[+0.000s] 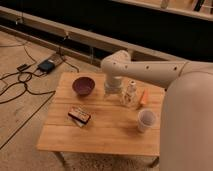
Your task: Drag the pepper across the table
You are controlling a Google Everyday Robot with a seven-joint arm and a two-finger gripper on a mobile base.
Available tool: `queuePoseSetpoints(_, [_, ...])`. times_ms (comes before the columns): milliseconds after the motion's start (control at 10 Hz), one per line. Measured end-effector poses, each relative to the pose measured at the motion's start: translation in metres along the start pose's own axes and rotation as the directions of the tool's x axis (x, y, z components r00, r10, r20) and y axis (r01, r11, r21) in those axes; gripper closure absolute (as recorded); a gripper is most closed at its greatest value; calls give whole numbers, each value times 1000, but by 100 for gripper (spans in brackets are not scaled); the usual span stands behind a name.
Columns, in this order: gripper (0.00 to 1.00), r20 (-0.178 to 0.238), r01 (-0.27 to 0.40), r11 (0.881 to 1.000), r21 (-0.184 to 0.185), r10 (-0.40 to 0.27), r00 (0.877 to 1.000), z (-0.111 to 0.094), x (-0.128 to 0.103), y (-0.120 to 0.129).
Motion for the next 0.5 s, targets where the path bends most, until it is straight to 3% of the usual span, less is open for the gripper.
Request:
queuePoseSetpoints(300, [35, -31, -20, 1000, -9, 19, 999, 24, -21, -44])
queuePoseSetpoints(500, [35, -58, -28, 999, -17, 27, 998, 37, -26, -56])
